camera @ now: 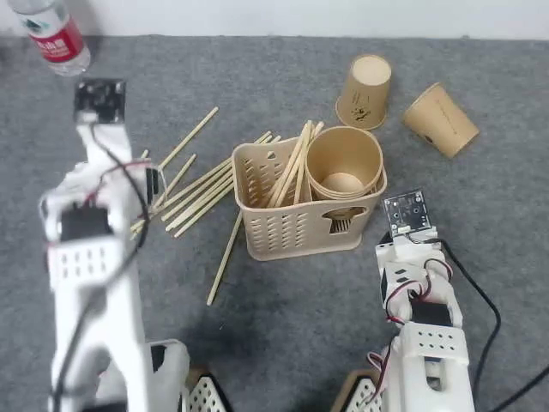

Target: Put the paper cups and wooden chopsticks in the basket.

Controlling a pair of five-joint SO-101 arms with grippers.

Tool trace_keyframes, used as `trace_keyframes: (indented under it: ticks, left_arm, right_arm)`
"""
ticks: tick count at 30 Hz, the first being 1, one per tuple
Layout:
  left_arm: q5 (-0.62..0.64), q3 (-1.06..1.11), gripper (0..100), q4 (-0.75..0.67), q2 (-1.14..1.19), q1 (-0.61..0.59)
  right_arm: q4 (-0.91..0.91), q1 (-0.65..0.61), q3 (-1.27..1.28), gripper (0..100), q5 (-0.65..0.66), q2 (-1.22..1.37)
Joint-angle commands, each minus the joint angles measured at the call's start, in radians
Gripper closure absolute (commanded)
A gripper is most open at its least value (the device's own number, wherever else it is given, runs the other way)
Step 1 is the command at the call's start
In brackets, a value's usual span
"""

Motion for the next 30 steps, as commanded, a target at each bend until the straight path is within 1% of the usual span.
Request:
trace_keyframes:
  ticks: [1,4,8,14,19,24,27,30]
  left_arm:
    - [-0.155,-0.277,88,0.127,0.341,-0.008]
    - [-0.206,-0.438,88,0.132,0.571,-0.015]
    - [-0.206,-0.647,88,0.133,0.844,-0.011]
    - [-0.206,-0.932,88,0.133,1.171,-0.003]
    - [-0.207,-1.158,88,0.138,1.393,-0.009]
    - [-0.255,-1.392,88,0.258,1.565,-0.005]
    - [-0.256,-1.547,88,0.321,1.663,-0.006]
    - [-0.259,-1.701,88,0.419,1.758,-0.008]
  right_arm:
    - [-0.021,-0.001,-0.005,98.3,0.012,-0.015]
    - [-0.021,-0.001,-0.005,98.3,0.012,-0.015]
    - [-0.021,-0.002,-0.005,98.3,0.012,-0.015]
    - [-0.021,-0.004,-0.005,98.3,0.012,-0.015]
    - [-0.021,-0.004,-0.005,98.3,0.012,-0.015]
    - [-0.021,-0.005,-0.005,98.3,0.012,-0.015]
    - [-0.021,-0.005,-0.005,98.3,0.012,-0.015]
    - [-0.021,-0.005,-0.003,98.3,0.012,-0.015]
